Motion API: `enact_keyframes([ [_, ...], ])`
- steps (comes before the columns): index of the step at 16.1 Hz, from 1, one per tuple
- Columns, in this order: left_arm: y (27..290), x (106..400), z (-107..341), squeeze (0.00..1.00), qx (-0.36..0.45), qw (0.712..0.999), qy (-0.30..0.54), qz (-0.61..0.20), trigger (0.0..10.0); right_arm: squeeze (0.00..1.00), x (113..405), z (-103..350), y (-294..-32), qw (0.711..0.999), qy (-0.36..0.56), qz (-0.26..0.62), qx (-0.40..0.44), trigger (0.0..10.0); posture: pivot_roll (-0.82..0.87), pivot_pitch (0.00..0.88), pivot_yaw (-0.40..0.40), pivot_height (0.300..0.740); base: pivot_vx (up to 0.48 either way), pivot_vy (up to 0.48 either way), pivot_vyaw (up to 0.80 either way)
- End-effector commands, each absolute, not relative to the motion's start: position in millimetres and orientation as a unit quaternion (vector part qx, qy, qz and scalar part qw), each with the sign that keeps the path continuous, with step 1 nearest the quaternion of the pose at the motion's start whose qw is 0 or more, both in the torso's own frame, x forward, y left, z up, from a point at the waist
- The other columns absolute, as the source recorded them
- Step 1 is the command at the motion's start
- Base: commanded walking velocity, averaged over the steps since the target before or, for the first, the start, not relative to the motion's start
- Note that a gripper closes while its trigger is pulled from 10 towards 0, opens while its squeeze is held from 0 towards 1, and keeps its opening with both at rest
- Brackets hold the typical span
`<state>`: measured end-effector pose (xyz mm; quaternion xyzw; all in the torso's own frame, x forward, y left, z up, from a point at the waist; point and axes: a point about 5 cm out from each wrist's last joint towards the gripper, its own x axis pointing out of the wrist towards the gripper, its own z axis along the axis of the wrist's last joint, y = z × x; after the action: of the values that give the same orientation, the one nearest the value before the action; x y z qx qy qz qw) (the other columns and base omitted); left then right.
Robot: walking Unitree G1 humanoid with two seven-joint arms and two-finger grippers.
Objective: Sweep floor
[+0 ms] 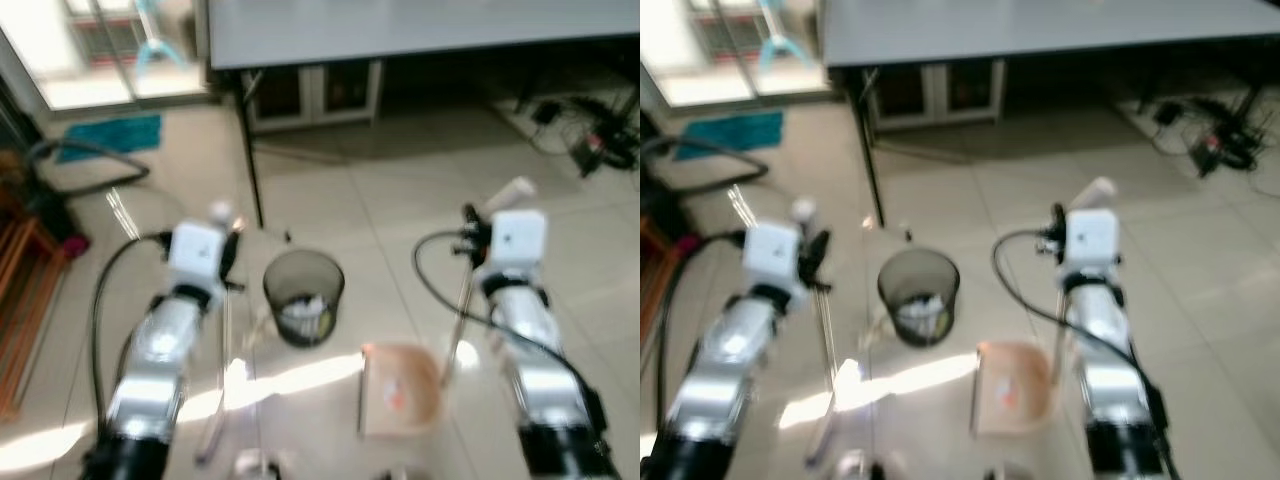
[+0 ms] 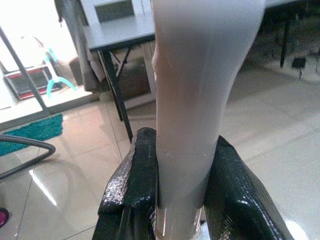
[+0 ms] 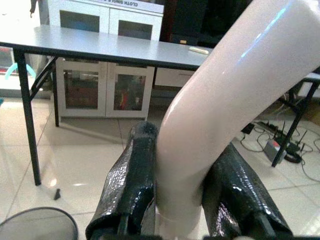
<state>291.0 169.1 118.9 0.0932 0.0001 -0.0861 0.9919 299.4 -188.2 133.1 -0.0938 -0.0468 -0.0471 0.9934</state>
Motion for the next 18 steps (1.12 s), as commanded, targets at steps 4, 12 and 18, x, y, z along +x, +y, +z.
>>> enact_keyframes([
  [4,175,294,128,0.0,0.108,0.991,-0.016,-0.074,10.0,0.0,300,144,-185,0.993,-0.069,-0.054,-0.081,10.0,0.03,0.06,0.031,0.74,0.0,-0.413,0.2],
  [12,170,301,132,0.0,0.106,0.992,-0.027,-0.068,10.0,0.0,302,143,-180,0.992,-0.069,-0.056,-0.084,10.0,0.02,0.066,0.038,0.74,0.0,-0.413,0.0],
  [18,174,303,134,0.0,0.108,0.992,-0.034,-0.06,10.0,0.0,306,144,-169,0.992,-0.072,-0.028,-0.098,10.0,0.02,0.064,0.032,0.74,0.0,-0.412,0.53],
])
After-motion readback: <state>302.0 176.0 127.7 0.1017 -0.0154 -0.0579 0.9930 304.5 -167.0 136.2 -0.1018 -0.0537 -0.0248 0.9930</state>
